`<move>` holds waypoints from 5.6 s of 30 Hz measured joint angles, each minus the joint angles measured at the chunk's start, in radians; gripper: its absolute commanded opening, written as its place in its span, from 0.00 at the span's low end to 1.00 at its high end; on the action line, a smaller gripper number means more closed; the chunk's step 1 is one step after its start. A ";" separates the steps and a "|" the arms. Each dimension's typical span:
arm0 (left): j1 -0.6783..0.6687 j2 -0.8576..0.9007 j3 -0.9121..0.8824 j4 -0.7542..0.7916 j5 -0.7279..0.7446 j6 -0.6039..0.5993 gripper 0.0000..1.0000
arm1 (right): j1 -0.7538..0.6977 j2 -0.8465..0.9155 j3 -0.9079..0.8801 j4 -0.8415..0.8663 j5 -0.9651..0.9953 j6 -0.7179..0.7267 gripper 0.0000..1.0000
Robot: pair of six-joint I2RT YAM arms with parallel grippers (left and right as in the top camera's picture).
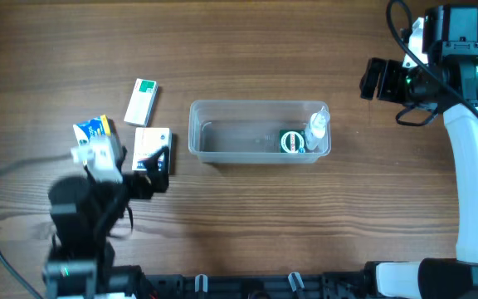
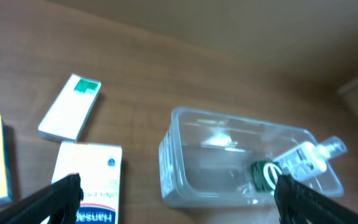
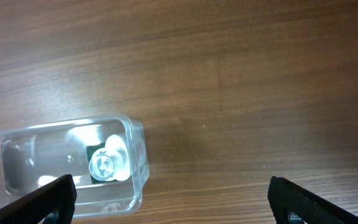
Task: Pack container
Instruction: 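Move the left gripper forward over the white Hansaplast box, then lower the left gripper and close it on the Hansaplast box, then lift the Hansaplast box and carry it over the container's left end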
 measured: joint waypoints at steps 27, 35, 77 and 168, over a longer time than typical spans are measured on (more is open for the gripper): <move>-0.001 0.876 0.380 -0.238 -0.188 0.132 1.00 | 0.000 0.000 0.000 -0.001 0.000 0.000 1.00; -0.001 0.978 0.380 -0.186 -0.196 0.194 1.00 | 0.000 0.000 0.000 -0.001 0.000 0.000 1.00; -0.101 1.069 0.380 -0.114 -0.338 0.249 1.00 | 0.000 0.000 0.000 -0.001 0.000 0.000 1.00; -0.439 0.904 0.594 -0.189 -0.303 -0.097 0.73 | 0.000 0.000 0.000 -0.001 0.000 0.000 1.00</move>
